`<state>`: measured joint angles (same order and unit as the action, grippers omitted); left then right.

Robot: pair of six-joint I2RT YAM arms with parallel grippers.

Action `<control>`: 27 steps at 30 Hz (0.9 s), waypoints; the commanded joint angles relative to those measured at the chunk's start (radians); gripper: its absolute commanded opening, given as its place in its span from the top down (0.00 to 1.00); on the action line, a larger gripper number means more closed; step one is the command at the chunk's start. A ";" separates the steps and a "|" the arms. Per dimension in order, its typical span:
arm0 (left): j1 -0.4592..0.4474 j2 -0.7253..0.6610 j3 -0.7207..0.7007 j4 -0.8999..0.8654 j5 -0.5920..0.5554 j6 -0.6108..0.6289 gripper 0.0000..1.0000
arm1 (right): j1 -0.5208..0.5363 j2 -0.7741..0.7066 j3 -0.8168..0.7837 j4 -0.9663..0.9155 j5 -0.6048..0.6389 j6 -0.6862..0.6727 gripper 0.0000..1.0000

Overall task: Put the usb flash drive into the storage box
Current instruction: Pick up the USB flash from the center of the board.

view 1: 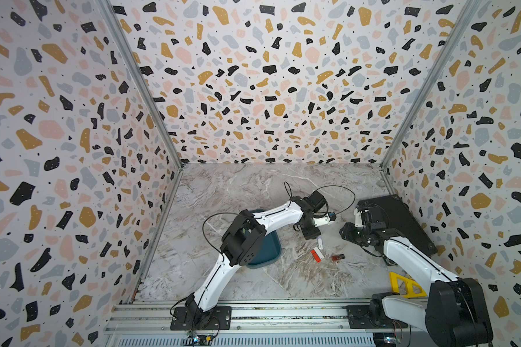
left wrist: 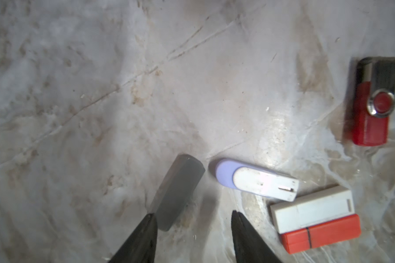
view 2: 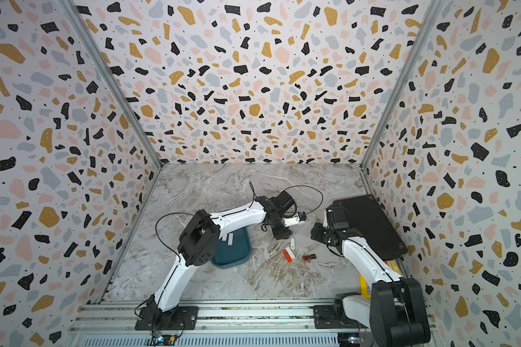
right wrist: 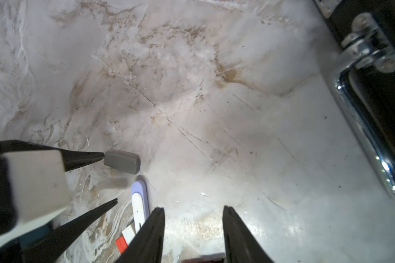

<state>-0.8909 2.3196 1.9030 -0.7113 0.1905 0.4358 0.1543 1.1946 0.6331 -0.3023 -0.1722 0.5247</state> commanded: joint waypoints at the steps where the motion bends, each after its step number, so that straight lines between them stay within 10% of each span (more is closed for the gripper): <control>1: 0.007 0.024 0.046 -0.015 0.003 0.039 0.44 | -0.004 0.000 0.006 0.011 -0.017 0.011 0.53; 27: 0.007 0.050 -0.010 0.066 -0.068 0.013 0.53 | -0.004 0.048 0.011 0.028 -0.050 0.016 0.52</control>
<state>-0.8852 2.3676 1.9263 -0.6529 0.1440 0.4629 0.1543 1.2446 0.6331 -0.2760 -0.2153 0.5358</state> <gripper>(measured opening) 0.478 0.477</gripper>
